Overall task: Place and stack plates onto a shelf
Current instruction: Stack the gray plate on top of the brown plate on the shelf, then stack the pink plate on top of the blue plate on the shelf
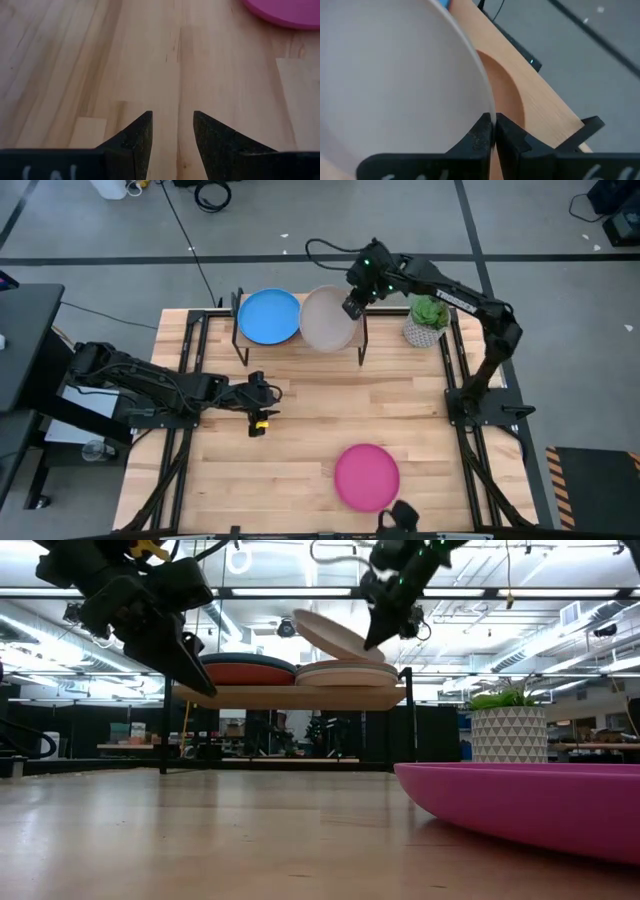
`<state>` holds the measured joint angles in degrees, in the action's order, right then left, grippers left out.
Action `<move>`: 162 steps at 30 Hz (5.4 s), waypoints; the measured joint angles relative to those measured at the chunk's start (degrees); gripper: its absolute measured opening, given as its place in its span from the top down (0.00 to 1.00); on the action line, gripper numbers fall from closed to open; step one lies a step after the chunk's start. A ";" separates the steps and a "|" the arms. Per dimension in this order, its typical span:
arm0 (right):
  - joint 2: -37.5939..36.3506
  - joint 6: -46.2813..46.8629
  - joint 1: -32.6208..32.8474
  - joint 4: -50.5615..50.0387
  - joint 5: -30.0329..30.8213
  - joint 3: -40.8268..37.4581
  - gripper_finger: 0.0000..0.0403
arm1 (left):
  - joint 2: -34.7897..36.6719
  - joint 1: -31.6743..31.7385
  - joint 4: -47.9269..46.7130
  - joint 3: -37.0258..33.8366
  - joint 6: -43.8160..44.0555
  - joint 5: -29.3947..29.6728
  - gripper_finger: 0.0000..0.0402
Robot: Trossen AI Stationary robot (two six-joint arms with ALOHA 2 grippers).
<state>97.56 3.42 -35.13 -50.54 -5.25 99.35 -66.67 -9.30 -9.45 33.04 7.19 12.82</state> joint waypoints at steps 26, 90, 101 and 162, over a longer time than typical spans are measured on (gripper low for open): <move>-4.23 -4.58 2.97 -9.17 -2.48 -1.51 0.74 | 0.00 0.02 -0.20 0.00 1.63 0.05 0.63; -31.06 31.77 55.44 17.32 38.63 -50.57 0.75 | -38.38 -12.89 9.18 31.16 -17.92 -11.71 0.63; -31.75 36.06 62.66 17.90 44.77 -51.80 0.75 | -51.11 -14.79 -3.73 47.34 -33.77 -12.98 0.63; -34.45 36.98 69.31 16.54 58.02 -51.80 0.75 | -16.72 21.47 -49.00 48.19 -27.66 9.70 0.95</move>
<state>63.11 40.40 34.17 -34.00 52.77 47.55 -83.40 12.17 -58.45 81.23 -20.47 22.52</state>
